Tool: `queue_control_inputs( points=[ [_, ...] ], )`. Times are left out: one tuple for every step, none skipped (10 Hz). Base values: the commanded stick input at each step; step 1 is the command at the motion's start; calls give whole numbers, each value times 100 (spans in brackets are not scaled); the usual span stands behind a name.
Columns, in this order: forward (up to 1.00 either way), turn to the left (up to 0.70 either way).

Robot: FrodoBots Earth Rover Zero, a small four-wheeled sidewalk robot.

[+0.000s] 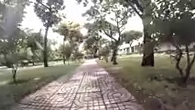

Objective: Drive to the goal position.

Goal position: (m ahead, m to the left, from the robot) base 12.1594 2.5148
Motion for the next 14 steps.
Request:
queue_control_inputs(
  points=[
    [100,0],
    [100,0],
    [100,0],
    [100,0],
    [100,0],
    [100,0],
    [100,0],
    [100,0],
    [100,0],
    [100,0],
    [100,0],
    [100,0],
    [100,0],
    [100,0]
  ],
)
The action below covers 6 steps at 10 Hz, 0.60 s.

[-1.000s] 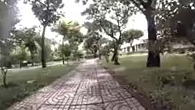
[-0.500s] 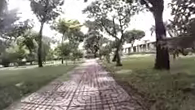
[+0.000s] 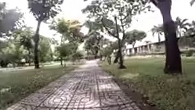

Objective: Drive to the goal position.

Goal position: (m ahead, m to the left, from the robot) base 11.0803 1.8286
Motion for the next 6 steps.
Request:
queue_control_inputs(
  points=[
    [100,0],
    [100,0],
    [100,0],
    [100,0],
    [100,0],
    [100,0]
  ],
)
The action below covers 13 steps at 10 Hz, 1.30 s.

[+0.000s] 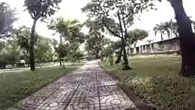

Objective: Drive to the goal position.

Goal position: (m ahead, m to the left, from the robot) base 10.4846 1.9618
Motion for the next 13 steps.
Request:
queue_control_inputs(
  points=[
    [100,0],
    [100,0],
    [100,0],
    [100,0],
    [100,0],
    [100,0],
    [100,0],
    [100,0],
    [100,0],
    [100,0],
    [100,0],
    [100,0],
    [100,0]
  ],
)
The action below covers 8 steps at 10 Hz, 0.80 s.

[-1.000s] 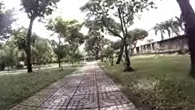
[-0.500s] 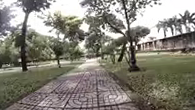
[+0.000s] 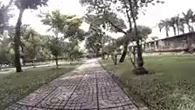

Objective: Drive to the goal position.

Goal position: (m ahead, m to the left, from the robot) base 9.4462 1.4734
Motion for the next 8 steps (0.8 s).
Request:
queue_control_inputs(
  points=[
    [100,0],
    [100,0],
    [100,0],
    [100,0],
    [100,0],
    [100,0],
    [100,0],
    [100,0]
  ],
)
